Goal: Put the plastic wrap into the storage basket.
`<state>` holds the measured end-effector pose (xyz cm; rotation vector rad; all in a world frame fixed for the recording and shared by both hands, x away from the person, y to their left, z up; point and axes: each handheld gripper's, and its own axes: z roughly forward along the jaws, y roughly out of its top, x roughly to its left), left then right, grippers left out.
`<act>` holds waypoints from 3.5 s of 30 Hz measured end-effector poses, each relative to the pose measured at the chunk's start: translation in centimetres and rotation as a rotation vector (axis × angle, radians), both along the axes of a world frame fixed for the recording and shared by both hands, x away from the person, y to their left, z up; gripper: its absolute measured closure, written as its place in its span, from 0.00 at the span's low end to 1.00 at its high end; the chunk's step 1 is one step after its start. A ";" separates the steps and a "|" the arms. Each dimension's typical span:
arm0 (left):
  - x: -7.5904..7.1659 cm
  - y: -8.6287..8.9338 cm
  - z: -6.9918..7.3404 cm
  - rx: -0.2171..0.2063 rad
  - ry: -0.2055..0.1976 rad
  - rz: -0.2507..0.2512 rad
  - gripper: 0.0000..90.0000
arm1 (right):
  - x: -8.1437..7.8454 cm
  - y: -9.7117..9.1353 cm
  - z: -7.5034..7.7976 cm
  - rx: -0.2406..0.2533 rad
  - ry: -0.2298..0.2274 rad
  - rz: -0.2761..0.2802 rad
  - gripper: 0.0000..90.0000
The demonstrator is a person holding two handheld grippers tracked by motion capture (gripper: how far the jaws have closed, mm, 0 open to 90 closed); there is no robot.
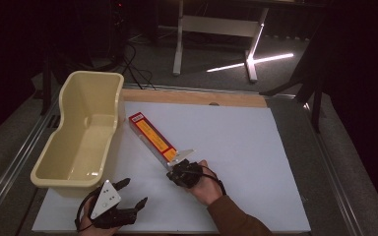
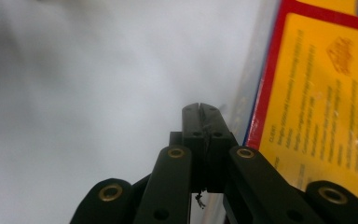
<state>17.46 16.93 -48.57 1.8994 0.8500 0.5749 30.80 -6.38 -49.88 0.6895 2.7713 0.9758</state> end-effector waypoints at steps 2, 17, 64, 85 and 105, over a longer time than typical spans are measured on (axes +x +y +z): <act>0.0 0.0 0.0 0.001 0.000 -0.002 0.25 | 0.5 -0.8 0.1 0.005 0.030 0.000 1.00; 0.0 0.2 0.0 -0.005 0.003 -0.001 0.24 | 5.5 2.2 4.4 0.055 -0.098 -0.052 0.45; -0.1 0.3 -0.1 -0.007 0.005 -0.004 0.24 | 12.3 4.9 0.6 -0.457 0.312 -0.201 0.45; -0.1 -0.3 -0.3 0.002 0.011 -0.018 0.24 | 13.6 1.6 6.1 -0.004 0.387 -0.363 0.46; -0.1 -0.2 -0.3 -0.002 0.009 -0.016 0.24 | 12.9 4.2 12.5 0.300 0.349 -0.407 0.46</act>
